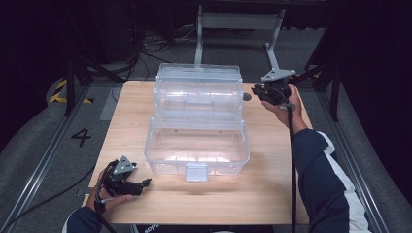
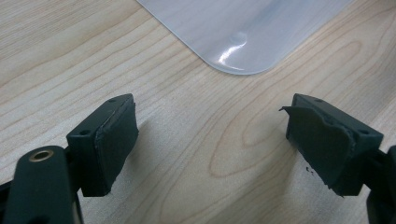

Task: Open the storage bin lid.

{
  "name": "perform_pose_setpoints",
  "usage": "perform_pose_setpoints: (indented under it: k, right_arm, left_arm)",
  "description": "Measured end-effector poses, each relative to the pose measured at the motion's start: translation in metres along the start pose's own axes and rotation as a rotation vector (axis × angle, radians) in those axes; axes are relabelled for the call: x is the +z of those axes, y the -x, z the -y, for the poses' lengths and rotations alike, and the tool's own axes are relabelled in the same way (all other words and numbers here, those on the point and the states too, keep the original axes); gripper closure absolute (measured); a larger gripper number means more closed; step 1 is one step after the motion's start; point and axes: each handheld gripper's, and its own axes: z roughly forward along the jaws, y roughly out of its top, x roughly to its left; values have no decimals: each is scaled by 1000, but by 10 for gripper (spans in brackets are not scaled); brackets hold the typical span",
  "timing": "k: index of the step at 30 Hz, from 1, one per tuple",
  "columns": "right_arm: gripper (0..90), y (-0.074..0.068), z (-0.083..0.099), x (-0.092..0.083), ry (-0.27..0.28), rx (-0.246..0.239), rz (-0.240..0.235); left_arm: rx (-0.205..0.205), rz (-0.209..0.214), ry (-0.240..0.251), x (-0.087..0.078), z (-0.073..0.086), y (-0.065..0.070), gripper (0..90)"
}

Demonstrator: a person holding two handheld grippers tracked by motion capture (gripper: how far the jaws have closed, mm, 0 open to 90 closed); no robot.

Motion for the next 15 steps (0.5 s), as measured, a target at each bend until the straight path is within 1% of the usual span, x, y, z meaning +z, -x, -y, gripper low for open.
perform_pose_setpoints:
  k: [4, 9, 12, 15]
  right_arm:
    - [794, -5, 4, -9, -3, -30, -1]
    - [783, -8, 8, -20, 0, -42, -14]
    - [775, -11, 10, -24, -4, -55, -19]
    - [770, -15, 13, -29, -6, -61, -24]
  left_arm:
    - [0, 0, 0, 0, 0, 0, 169]
    - [-6, 3, 1, 1, -1, 0, 161]
    - [6, 0, 0, 1, -1, -1, 158]
    - [6, 0, 0, 1, -1, -1, 158]
